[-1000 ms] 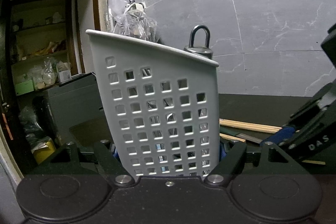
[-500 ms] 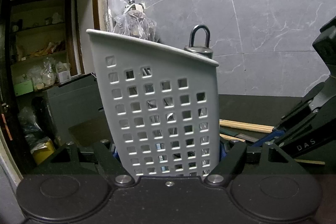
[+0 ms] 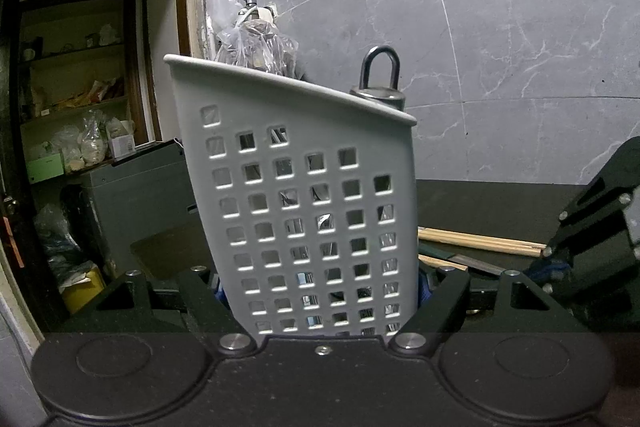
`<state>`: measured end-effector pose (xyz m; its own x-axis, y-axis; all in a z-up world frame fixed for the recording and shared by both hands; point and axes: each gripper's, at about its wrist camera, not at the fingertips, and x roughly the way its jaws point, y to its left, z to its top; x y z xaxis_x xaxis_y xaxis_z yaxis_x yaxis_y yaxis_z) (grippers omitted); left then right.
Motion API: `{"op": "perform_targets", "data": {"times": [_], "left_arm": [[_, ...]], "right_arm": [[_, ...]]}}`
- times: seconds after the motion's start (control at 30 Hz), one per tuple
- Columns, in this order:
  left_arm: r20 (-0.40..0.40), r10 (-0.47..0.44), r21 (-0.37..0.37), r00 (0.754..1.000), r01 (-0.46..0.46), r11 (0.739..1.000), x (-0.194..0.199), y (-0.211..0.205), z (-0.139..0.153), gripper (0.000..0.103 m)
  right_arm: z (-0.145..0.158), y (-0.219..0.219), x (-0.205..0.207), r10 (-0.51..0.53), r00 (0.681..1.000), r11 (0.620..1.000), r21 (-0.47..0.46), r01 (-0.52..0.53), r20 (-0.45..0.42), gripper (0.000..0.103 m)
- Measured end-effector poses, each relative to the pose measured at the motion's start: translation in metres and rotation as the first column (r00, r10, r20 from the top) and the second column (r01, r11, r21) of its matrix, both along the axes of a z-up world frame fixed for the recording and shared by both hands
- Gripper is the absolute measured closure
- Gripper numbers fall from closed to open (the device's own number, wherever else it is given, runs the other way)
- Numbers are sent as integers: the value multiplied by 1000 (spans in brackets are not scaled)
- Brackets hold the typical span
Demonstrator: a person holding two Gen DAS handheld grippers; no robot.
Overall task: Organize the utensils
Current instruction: 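Lift the gold spoon off the table with the right tool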
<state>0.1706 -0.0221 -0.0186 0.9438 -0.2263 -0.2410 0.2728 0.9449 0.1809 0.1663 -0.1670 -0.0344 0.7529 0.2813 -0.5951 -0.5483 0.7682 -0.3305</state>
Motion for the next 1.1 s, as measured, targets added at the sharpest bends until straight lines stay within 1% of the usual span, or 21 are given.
{"op": "perform_targets", "data": {"times": [0.07,0.23,0.3,0.33,0.43,0.5,0.53,0.57,0.6,0.67,0.73,0.8,0.87,0.93,0.97,1.0,1.1], "left_arm": [[0,-1,0,1000,1,1000,0,0,0,24],[0,-1,-1,1000,1,1000,0,0,0,24],[0,-3,-3,1000,3,1000,-1,1,0,24],[0,-3,-2,1000,3,1000,-1,1,0,24],[0,-3,-2,1000,3,1000,-1,1,0,24],[0,-2,-3,1000,2,1000,-1,1,0,24],[0,-2,-2,1000,2,1000,-1,1,0,24],[1,-2,-1,1000,2,1000,-1,0,0,24],[1,-2,-1,1000,2,1000,-1,0,0,24],[1,-2,-1,1000,2,1000,-1,0,0,24],[1,-1,2,1000,1,1000,-1,0,0,24],[1,0,5,1000,0,1000,-1,-1,-1,24],[1,1,8,1000,-1,1000,0,-2,-1,24],[1,1,10,1000,-1,1000,0,-2,-1,24],[1,2,12,1000,-2,1000,0,-3,-1,24],[1,3,13,1000,-3,1000,0,-3,0,24],[1,4,14,1000,-5,1000,0,-3,0,24]], "right_arm": [[-3,10,-10,30,999,997,-70,-27,41,100],[-12,28,-28,87,990,979,-194,-65,109,100],[-15,31,-30,96,988,974,-217,-68,121,100],[-13,30,-29,91,990,977,-201,-68,110,100],[-4,19,-19,68,997,994,-90,-65,37,100],[2,6,-6,39,998,999,31,-38,-43,100],[5,-3,1,30,995,994,108,-20,-94,100],[7,-14,9,23,987,979,202,10,-160,100],[8,-24,17,15,976,960,277,47,-216,100],[7,-43,30,-2,955,912,392,123,-296,100],[5,-57,40,-24,942,874,451,183,-336,100],[1,-71,47,-24,924,830,508,231,-381,100],[-3,-83,53,-13,901,776,564,282,-433,100],[-6,-93,57,-12,886,731,600,325,-464,100],[-8,-98,58,-15,884,721,607,333,-467,100],[-8,-99,57,-27,890,724,605,331,-455,99],[-7,-92,48,-37,908,755,583,299,-417,95]]}}
